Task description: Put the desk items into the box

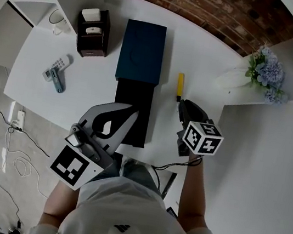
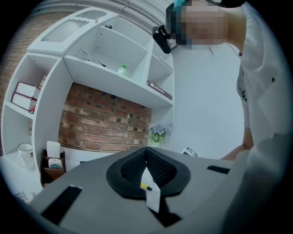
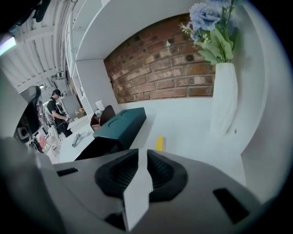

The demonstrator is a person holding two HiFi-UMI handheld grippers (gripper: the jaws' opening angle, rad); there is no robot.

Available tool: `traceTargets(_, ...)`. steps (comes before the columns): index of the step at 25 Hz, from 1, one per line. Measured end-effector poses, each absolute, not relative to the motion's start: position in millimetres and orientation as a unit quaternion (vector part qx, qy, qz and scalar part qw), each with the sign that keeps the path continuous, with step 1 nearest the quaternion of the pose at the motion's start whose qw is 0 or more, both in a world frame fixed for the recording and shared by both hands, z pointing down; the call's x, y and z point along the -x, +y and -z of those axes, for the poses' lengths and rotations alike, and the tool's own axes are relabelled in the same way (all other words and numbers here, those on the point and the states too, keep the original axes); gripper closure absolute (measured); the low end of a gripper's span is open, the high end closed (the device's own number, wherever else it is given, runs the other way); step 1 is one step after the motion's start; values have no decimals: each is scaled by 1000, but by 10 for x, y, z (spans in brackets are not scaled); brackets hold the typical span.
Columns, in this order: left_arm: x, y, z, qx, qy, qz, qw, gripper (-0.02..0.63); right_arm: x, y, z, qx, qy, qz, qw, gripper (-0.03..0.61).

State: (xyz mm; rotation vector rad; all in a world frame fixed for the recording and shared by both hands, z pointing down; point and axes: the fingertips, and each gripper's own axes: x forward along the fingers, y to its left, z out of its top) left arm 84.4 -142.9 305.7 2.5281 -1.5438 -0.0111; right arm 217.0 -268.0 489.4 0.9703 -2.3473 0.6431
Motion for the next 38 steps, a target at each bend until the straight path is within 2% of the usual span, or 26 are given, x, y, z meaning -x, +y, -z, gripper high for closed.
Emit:
traceTargets(16, -584, -1523, -3215, -838, -535, -7, 107, 603, -2139, -2965, -5691, -371, -813, -270, 357, 480)
traceTargets(24, -501, -1491, -3211, -834, -542, -3, 105, 603, -2135, -2977, -5713, -382, -806, -248, 377, 500)
traceTargets(38, -532, -1304, -3140, -834, -543, 8, 98, 603, -2003, -2749, -5179, -379, -839, -235, 312, 506)
